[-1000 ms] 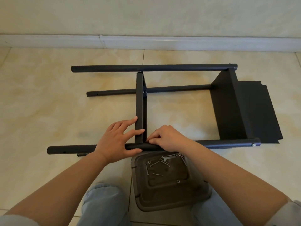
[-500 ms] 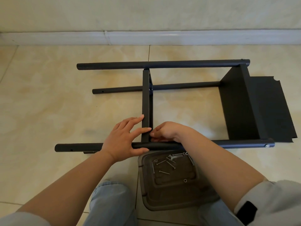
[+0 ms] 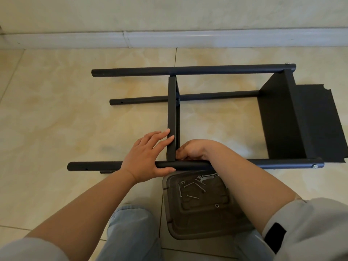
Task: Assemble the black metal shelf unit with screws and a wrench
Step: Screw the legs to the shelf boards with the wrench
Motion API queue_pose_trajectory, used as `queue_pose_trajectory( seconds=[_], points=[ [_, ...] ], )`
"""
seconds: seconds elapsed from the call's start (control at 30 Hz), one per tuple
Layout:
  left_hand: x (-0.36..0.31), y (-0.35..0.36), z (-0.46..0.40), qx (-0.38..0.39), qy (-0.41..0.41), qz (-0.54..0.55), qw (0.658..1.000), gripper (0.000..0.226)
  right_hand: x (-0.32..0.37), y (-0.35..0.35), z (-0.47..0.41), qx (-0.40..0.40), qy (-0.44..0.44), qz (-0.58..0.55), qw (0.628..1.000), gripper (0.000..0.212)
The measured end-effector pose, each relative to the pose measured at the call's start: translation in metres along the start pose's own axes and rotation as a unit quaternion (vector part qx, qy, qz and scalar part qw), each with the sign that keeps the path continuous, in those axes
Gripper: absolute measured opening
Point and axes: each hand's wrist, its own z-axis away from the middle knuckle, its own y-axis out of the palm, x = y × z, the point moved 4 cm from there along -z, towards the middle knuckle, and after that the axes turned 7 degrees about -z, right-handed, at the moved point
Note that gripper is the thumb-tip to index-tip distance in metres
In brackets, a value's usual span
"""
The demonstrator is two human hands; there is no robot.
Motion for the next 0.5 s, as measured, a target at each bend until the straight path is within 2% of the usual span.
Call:
queue_pose_trajectory(
  seconds=[0.17,0.3,0.5],
  points=[
    [-0.0005,-0.0003,-0.0001,0.009,-0.005,0.006,1.000,0.086,0.0010,-0.0004,0.0035,0.001,0.015,-0.005,1.000,0.027],
    [-0.0007,-0.0002,-0.0006,0.013,-0.008,0.011,1.000,0.087,0.0005,-0.0005,0.0028,-0.005,0.023,0.015,1.000,0.017],
    [-0.0012,-0.0005,-0.0006,0.010,-0.005,0.008,1.000,0.086,-0.0002,0.0015,0.0022,0.009,0.023,0.007,1.000,0.021]
  ],
)
